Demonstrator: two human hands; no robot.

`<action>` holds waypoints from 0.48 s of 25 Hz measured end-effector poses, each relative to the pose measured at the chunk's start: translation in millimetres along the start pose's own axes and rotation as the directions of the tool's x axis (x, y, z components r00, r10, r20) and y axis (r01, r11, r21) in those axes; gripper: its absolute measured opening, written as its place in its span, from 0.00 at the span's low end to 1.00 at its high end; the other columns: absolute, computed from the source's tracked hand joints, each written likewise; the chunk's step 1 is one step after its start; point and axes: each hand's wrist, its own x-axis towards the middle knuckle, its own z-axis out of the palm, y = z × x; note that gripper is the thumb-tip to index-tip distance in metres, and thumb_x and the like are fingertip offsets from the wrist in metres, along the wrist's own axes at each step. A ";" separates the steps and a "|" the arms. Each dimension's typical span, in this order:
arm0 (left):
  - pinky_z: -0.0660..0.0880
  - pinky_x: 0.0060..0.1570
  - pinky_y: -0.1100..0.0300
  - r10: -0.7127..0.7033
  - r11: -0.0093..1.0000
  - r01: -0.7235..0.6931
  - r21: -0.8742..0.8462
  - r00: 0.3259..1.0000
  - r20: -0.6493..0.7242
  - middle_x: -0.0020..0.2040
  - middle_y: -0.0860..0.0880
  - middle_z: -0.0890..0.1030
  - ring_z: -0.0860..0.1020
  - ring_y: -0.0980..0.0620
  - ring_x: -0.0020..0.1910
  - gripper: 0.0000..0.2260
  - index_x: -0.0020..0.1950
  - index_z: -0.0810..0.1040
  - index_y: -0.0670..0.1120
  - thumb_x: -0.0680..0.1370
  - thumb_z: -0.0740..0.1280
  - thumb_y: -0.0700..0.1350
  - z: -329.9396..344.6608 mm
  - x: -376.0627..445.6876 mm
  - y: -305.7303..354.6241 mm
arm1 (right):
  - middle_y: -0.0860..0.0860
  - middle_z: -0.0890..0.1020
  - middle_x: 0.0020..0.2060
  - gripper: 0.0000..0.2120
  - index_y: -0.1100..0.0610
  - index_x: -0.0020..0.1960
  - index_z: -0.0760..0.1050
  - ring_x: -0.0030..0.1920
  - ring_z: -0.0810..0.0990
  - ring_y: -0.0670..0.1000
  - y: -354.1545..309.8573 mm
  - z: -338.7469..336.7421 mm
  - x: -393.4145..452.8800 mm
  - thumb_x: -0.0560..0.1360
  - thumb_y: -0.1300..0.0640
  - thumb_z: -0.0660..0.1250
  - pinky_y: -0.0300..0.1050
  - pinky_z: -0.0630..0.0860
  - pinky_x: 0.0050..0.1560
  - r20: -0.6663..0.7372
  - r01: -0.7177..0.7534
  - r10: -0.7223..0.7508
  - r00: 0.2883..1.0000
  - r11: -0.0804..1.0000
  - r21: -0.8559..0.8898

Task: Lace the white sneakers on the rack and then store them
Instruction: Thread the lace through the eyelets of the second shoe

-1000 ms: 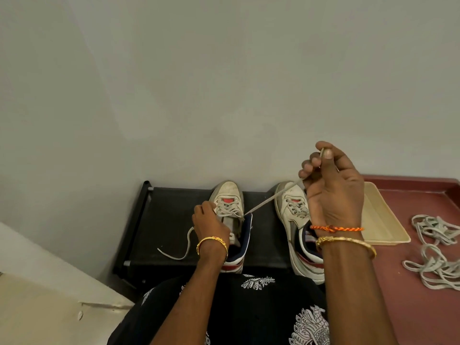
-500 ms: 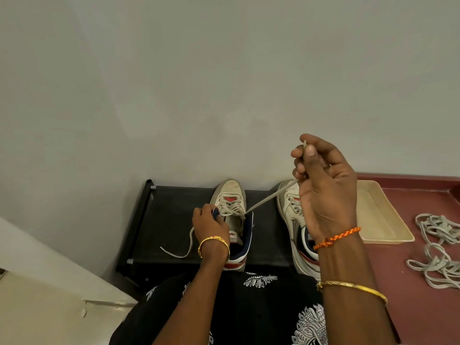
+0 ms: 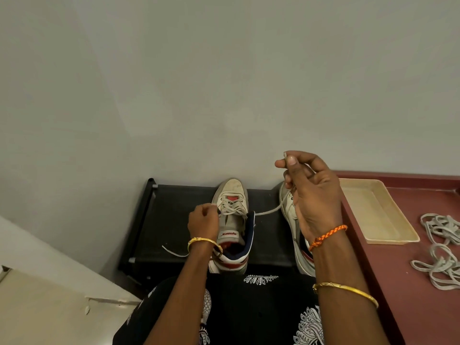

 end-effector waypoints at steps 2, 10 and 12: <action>0.72 0.59 0.52 -0.170 0.985 0.172 -0.009 0.981 0.098 0.54 0.45 0.78 0.76 0.45 0.55 0.11 0.49 0.77 0.45 0.79 0.59 0.50 -8.5 15.3 1.8 | 0.47 0.84 0.34 0.05 0.56 0.46 0.77 0.30 0.73 0.42 14.6 -4.0 3.0 0.77 0.64 0.64 0.33 0.71 0.34 -0.005 -0.036 0.036 0.999 0.998 -0.045; 0.75 0.43 0.56 -0.013 1.000 0.013 -0.003 0.998 0.060 0.39 0.44 0.78 0.76 0.47 0.42 0.09 0.43 0.78 0.40 0.79 0.63 0.43 -20.8 14.5 0.3 | 0.47 0.84 0.35 0.05 0.56 0.46 0.77 0.31 0.74 0.40 22.8 -9.4 6.4 0.76 0.64 0.65 0.34 0.70 0.33 -0.049 -0.073 0.071 0.996 0.996 -0.048; 0.77 0.49 0.52 0.064 0.998 -0.064 0.010 0.998 0.008 0.40 0.46 0.79 0.77 0.48 0.43 0.07 0.44 0.78 0.41 0.79 0.64 0.43 -19.9 13.3 1.7 | 0.48 0.84 0.36 0.05 0.56 0.46 0.77 0.31 0.73 0.42 0.9 -9.8 5.6 0.76 0.64 0.65 0.34 0.70 0.33 -0.053 0.016 -0.016 0.998 1.000 0.013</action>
